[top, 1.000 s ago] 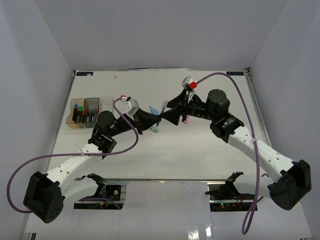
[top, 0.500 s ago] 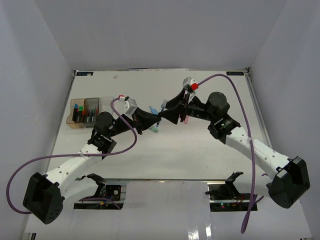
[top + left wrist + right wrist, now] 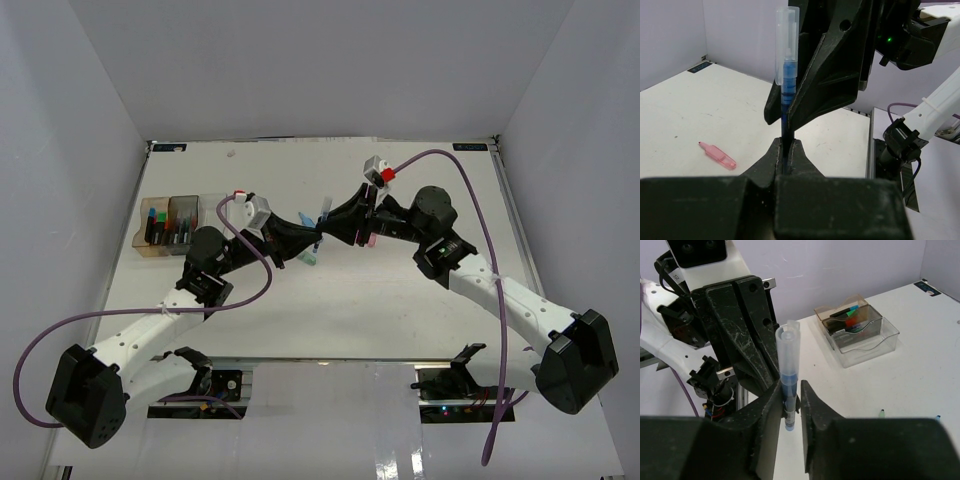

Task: Sort the stationery into containers
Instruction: Close the pen cap on the pen.

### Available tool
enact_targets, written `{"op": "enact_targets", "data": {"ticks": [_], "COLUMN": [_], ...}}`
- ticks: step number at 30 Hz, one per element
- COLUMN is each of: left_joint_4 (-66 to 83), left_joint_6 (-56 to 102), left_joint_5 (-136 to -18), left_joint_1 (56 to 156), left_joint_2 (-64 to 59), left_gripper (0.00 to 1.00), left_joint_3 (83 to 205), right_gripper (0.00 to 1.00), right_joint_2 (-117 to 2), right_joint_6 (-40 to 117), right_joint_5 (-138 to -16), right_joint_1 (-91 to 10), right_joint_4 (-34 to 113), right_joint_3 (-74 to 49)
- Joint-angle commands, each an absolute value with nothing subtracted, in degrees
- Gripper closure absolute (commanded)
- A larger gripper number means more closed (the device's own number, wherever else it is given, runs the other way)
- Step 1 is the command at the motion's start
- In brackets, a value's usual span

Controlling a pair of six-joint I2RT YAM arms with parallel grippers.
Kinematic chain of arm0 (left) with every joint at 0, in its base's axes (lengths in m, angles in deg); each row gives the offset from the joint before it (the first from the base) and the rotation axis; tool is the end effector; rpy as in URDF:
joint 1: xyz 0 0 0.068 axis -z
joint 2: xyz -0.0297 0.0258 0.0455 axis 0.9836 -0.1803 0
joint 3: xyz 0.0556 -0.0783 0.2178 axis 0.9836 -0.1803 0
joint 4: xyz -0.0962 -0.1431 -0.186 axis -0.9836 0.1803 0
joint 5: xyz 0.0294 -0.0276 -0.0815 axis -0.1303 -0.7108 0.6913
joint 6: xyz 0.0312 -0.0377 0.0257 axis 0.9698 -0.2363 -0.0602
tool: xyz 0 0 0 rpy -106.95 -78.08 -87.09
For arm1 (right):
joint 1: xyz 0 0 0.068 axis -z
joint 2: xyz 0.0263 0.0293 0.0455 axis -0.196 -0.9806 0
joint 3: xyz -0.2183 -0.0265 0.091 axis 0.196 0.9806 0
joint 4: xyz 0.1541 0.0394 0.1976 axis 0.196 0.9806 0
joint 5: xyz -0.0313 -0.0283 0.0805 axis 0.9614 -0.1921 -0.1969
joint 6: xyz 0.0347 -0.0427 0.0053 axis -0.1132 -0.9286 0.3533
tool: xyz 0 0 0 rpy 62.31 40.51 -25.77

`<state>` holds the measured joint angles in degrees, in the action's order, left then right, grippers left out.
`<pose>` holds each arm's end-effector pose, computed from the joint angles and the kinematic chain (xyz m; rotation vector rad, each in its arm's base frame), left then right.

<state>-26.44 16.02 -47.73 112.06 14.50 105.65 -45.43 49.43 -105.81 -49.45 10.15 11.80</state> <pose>0.1921 -0.1492 0.2875 0.7475 1.2994 -1.1693 0.2094 0.1933 0.3329 -0.8228 1.2956 1.2298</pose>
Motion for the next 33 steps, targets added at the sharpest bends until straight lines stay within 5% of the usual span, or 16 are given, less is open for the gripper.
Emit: {"op": "enact_targets", "data": {"ticks": [1,6,13,24,33], "left_joint_4": [-28.69,-28.26,-25.71,-21.23,-19.91], "left_joint_6": [15.42,15.42,16.04,17.36,17.88], "left_joint_5": [-47.52,-47.16,-46.02,-44.53,-43.3], "left_joint_1": [112.13,112.22,112.22,112.22,112.22], "left_joint_2": [15.85,15.68,15.06,12.34,11.28], "left_gripper": [1.0,0.99,0.72,0.75,0.67], "left_joint_3": [105.18,105.27,105.88,108.08,108.69], "right_gripper": [0.76,0.88,0.92,0.92,0.92], "right_joint_2": [-45.54,-45.8,-45.8,-45.19,-44.92], "right_joint_6": [49.32,49.23,47.3,45.8,45.45], "right_joint_5": [-106.23,-106.23,-105.53,-105.44,-105.53], "right_joint_1": [-49.62,-49.62,-49.62,-49.62,-49.53], "right_joint_4": [7.37,7.64,9.92,11.68,12.12], "right_joint_3": [11.85,11.41,9.3,7.8,7.36]}}
